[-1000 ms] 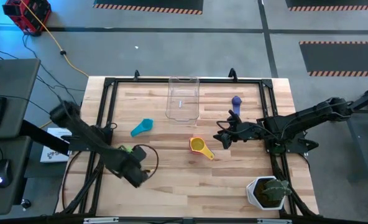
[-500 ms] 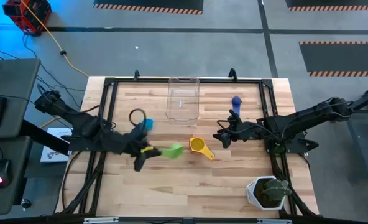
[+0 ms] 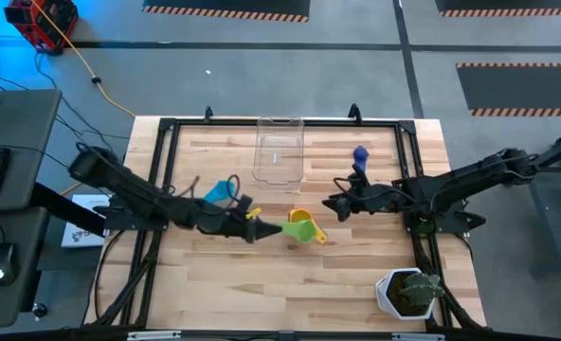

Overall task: Nest measuring cups in basket
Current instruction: Stack the green measuring cup on top of the yellow measuring cup

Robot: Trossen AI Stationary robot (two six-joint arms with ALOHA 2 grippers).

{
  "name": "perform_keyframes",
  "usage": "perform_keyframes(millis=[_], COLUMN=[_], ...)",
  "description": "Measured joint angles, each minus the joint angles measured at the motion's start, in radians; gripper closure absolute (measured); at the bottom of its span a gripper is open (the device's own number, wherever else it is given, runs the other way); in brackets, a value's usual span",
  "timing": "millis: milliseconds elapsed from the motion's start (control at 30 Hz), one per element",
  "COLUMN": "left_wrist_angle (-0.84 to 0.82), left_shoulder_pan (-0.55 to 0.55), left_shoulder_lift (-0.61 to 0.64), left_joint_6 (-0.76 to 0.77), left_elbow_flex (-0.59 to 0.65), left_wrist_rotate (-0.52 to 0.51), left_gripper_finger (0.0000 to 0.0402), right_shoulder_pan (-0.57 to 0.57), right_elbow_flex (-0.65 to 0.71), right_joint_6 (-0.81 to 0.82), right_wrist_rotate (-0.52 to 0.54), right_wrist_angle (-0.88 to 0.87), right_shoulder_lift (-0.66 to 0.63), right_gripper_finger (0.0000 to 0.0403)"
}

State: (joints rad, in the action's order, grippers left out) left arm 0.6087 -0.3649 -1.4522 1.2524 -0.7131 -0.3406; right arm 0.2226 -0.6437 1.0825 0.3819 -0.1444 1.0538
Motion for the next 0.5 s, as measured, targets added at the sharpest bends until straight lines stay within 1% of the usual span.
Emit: perform_keyframes(millis=[133,233,300,367,500], left_wrist_angle=[0.026,0.037,0.042,0.044,0.034], left_shoulder_pan=[-0.006,-0.003,-0.002,-0.001,-0.002], left_shoulder_lift=[-0.115,-0.168,-0.181,-0.185,-0.184], left_joint_6=[0.088,0.123,0.129,0.132,0.115], left_elbow_flex=[-0.016,-0.036,-0.041,-0.044,-0.044], left_wrist_rotate=[-0.081,-0.15,-0.196,-0.218,-0.222], left_gripper_finger=[0.0401,0.0401,0.0401,0.0401,0.0401], right_shoulder_pan=[0.0,0.001,0.001,0.001,0.001], right_elbow_flex=[0.0,0.0,0.0,0.0,0.0], right_joint_6=[-0.029,-0.029,-0.029,-0.033,-0.035], right_wrist_rotate=[-0.007,-0.009,-0.01,-0.018,-0.02], right_wrist_angle=[0.031,0.031,0.031,0.03,0.03], right_shoulder_lift=[0.0,0.0,0.0,0.0,0.0], right_gripper_finger=[0.0203,0.0203,0.0203,0.0203,0.0203])
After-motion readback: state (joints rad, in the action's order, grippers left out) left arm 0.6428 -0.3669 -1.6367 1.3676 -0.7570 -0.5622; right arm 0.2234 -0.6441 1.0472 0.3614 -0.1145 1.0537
